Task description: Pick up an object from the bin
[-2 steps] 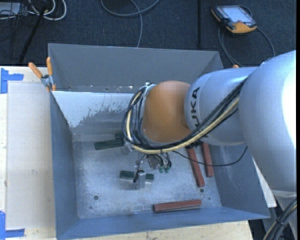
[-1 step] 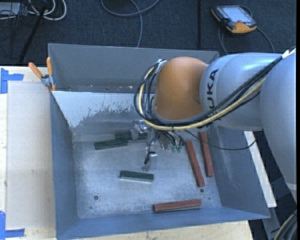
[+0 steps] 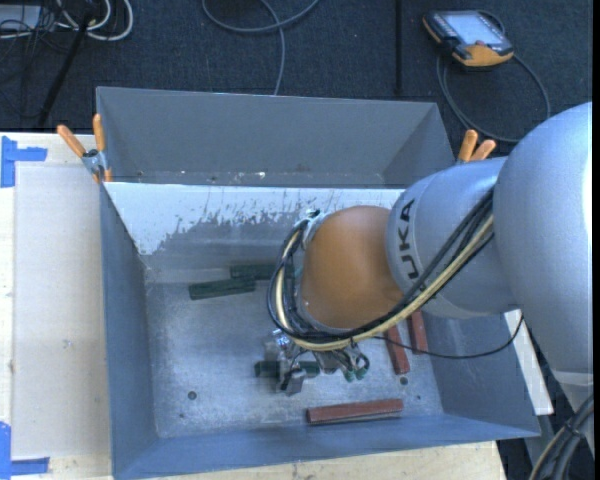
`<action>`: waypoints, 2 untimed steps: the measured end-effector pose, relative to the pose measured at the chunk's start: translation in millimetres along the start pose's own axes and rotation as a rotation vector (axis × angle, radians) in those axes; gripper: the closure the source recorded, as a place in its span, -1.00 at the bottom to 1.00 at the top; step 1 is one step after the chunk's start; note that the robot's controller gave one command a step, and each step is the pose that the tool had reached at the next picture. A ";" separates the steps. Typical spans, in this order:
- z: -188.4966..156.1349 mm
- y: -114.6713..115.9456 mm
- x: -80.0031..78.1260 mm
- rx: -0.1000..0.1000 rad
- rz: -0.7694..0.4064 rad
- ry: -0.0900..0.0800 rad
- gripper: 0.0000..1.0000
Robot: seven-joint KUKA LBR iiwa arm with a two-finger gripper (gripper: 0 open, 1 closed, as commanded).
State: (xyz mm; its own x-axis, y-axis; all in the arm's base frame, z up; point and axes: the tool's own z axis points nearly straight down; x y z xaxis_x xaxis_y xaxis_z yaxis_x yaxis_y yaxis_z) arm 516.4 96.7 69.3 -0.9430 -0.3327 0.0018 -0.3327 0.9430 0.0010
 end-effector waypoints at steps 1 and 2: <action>0.0 -0.1 0.0 0.000 0.001 0.000 1.00; -149.3 -13.4 14.0 0.001 -0.018 -0.005 1.00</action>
Offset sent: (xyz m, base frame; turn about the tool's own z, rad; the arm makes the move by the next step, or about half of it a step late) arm -0.0095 -0.0178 0.1488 -0.0204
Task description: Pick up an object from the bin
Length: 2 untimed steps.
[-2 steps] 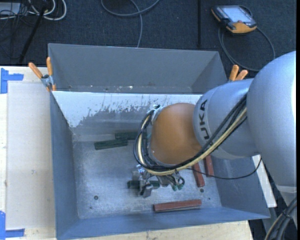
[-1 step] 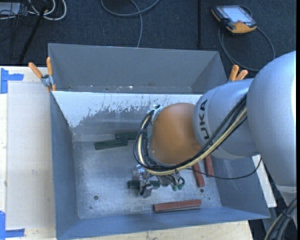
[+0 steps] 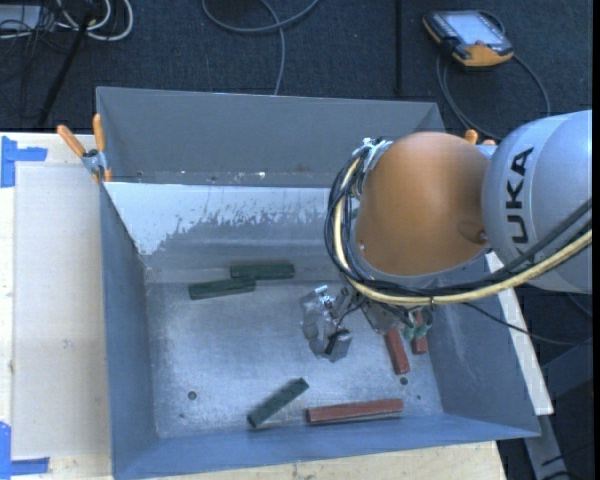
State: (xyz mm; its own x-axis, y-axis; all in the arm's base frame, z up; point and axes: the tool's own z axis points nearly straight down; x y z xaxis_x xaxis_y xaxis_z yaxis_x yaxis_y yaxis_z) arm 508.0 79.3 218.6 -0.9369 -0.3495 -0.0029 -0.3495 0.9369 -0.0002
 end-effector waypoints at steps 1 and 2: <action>1.0 -0.1 0.7 -0.001 0.002 0.003 -1.00; 1.1 -0.2 0.7 -0.001 0.003 0.003 -1.00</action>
Offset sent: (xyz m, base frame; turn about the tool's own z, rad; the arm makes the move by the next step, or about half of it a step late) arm 0.0000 0.0000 0.0000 0.0000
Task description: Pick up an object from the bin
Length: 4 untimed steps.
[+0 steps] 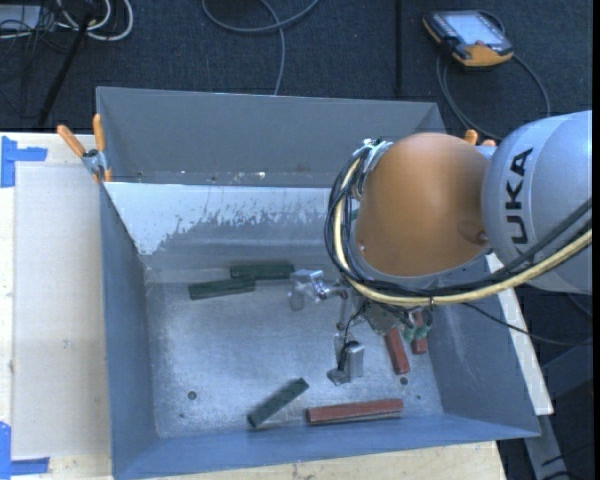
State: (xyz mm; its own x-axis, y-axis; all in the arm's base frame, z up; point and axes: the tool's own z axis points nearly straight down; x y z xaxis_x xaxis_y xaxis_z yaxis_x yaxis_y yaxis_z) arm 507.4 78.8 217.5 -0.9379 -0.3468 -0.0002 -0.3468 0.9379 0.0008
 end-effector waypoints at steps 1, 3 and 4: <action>45.8 12.3 8.2 0.002 -0.062 -0.005 -1.00; 134.7 37.0 15.0 -0.001 -0.249 0.002 1.00; 43.1 36.5 -4.6 0.000 -0.278 0.000 1.00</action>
Offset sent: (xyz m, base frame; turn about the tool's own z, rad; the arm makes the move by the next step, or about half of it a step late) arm -0.0264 0.0292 -0.1336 -0.2511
